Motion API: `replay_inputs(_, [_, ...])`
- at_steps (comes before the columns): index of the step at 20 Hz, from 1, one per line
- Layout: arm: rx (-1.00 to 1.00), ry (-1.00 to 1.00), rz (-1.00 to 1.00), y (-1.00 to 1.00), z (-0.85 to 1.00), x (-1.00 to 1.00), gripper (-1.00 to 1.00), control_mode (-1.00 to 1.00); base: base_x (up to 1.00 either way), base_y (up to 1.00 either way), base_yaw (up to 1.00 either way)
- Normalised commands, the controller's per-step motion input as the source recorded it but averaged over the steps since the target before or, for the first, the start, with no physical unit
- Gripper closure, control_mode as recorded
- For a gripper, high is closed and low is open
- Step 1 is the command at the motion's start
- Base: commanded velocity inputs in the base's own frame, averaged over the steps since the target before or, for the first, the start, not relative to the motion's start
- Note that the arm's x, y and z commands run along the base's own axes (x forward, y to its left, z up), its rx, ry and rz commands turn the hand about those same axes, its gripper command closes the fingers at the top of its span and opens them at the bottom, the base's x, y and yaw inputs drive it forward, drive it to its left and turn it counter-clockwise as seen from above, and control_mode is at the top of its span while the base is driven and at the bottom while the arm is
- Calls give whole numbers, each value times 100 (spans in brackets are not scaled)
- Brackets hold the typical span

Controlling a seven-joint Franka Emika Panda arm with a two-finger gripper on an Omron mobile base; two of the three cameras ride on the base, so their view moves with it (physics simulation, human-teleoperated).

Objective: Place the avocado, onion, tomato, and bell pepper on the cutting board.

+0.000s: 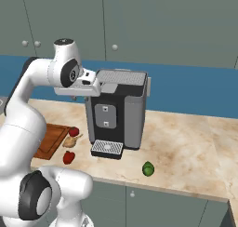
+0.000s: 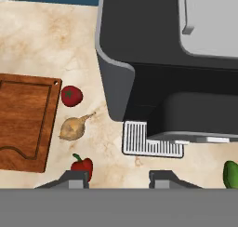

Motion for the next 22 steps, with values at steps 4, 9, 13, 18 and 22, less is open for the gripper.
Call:
replay_inputs(4, [0, 0, 0, 0, 0, -18, -100, -100, 0, 0, 0])
replay_inputs(9, [-1, -1, 1, 5, -5, -18, -100, -100, 0, 0, 0])
replay_inputs(13, [0, 0, 1, 28, -13, -14, -100, -100, 0, 0, 0])
replay_inputs(18, [0, 0, 3, 46, -11, -27, -100, -100, 0, 0, 0])
replay_inputs(22, [0, 0, 3, 32, -10, -42, -100, -100, 0, 0, 0])
